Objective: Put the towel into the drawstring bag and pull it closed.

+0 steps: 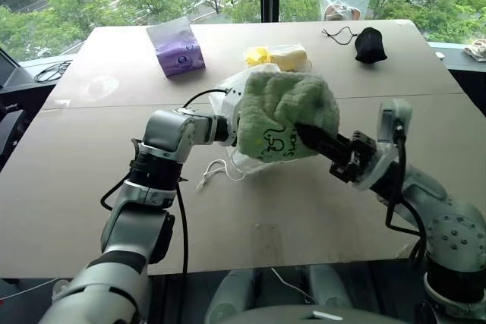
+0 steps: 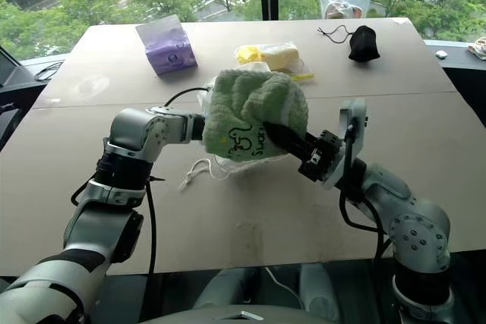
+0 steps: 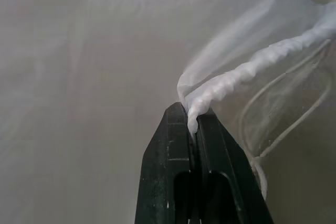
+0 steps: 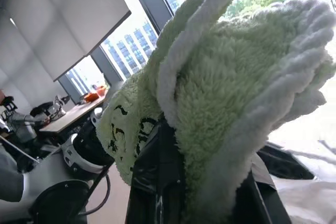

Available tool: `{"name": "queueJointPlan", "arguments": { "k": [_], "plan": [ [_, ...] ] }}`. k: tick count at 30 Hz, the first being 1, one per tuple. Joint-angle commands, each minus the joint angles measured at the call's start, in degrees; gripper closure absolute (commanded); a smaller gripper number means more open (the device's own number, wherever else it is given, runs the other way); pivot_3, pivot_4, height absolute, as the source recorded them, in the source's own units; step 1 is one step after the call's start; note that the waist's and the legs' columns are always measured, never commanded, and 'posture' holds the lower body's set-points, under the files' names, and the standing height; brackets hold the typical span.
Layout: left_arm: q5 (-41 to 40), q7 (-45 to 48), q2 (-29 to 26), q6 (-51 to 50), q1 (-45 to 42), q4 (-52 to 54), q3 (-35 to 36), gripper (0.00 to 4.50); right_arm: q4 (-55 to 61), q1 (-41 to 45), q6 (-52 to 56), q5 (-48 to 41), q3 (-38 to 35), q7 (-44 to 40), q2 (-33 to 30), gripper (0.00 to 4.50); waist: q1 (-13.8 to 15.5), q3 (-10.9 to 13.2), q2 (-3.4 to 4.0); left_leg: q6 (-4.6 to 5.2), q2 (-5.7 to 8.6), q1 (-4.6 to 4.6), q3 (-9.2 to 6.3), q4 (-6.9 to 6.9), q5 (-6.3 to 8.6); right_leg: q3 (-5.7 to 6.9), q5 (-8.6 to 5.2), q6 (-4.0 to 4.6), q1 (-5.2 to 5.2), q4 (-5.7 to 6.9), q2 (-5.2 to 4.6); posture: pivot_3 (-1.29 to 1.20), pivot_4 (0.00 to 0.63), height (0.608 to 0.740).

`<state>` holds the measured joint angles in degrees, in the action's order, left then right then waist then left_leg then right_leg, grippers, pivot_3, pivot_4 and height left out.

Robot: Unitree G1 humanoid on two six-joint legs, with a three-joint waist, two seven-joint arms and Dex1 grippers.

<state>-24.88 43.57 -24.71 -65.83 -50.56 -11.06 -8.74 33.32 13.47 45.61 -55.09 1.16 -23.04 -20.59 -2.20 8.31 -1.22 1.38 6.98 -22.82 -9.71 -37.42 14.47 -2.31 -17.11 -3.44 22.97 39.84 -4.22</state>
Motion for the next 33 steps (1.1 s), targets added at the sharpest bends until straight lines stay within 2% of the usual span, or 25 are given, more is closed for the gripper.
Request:
{"name": "queueJointPlan", "arguments": {
  "k": [1,5,10,13,19,24,29,33],
  "plan": [
    [-4.71,0.49,1.02,-4.24,-3.48,1.07,6.08,4.5,-8.35,-0.17,-7.82,18.65,11.62,-3.32,-4.07,4.49,-0.04,0.01,0.0,0.0,0.01,-0.02,0.0,-0.01,0.0,0.0,0.0,0.0,0.01,0.0,-0.01,0.0,0.15,0.74],
    [-7.93,1.4,-0.24,-8.03,-3.15,4.72,7.88,4.5,-17.64,2.68,-11.4,33.66,19.29,-1.26,-7.07,4.49,-0.31,0.01,0.0,-0.01,0.02,-0.06,0.06,-0.02,0.0,0.01,0.0,-0.01,0.14,0.06,0.0,0.0,0.15,0.74],
    [-9.41,1.91,-3.23,-9.05,-0.22,10.38,6.6,4.5,-22.2,6.3,-10.36,40.17,19.67,0.88,-5.54,4.49,-0.22,-0.02,0.01,-0.03,0.02,0.07,-0.08,-0.02,-0.02,-0.1,0.01,0.0,0.11,0.13,0.07,0.0,0.15,0.74],
    [-10.05,2.75,-5.46,-9.6,1.52,12.77,5.5,4.5,-22.19,6.73,-7.31,35.86,13.64,2.75,-0.59,4.49,-0.15,-0.02,0.0,-0.04,0.02,0.07,-0.14,-0.03,-0.02,-0.15,0.01,0.01,0.08,0.13,0.06,0.0,0.15,0.74],
    [-8.55,4.98,-11.49,-7.67,4.24,14.3,1.79,4.5,-20.11,7.57,0.31,21.38,-2.6,6.94,11.06,4.49,-0.15,0.0,0.03,-0.04,0.03,0.05,-0.16,0.0,-0.02,-0.19,0.02,0.03,0.07,0.08,0.05,0.0,0.15,0.74],
    [-8.89,7.38,-14.48,-7.67,3.75,14.58,-0.69,4.5,-18.64,8.87,6.06,11.81,-9.4,10.39,16.88,4.49,-0.23,0.05,0.11,-0.04,0.03,0.04,-0.16,0.06,-0.02,-0.18,0.02,0.03,0.12,0.07,0.05,0.0,0.15,0.74],
    [-8.49,9.86,-16.36,-6.9,0.63,12.49,-1.18,4.5,-18.0,9.01,9.04,10.93,-10.05,12.73,16.3,4.49,-0.26,0.1,0.19,-0.04,0.03,0.03,-0.15,0.07,-0.02,-0.19,0.02,0.03,0.14,0.07,0.06,0.0,0.15,0.74],
    [-5.99,11.04,-16.8,-0.7,-2.18,10.02,-0.83,4.5,-17.72,8.4,10.14,18.28,-3.96,12.84,9.22,4.49,-0.24,0.13,0.23,-0.04,0.05,0.03,-0.13,0.07,-0.02,-0.17,0.02,0.03,0.16,0.06,0.05,0.0,0.15,0.74]
  ]
}}
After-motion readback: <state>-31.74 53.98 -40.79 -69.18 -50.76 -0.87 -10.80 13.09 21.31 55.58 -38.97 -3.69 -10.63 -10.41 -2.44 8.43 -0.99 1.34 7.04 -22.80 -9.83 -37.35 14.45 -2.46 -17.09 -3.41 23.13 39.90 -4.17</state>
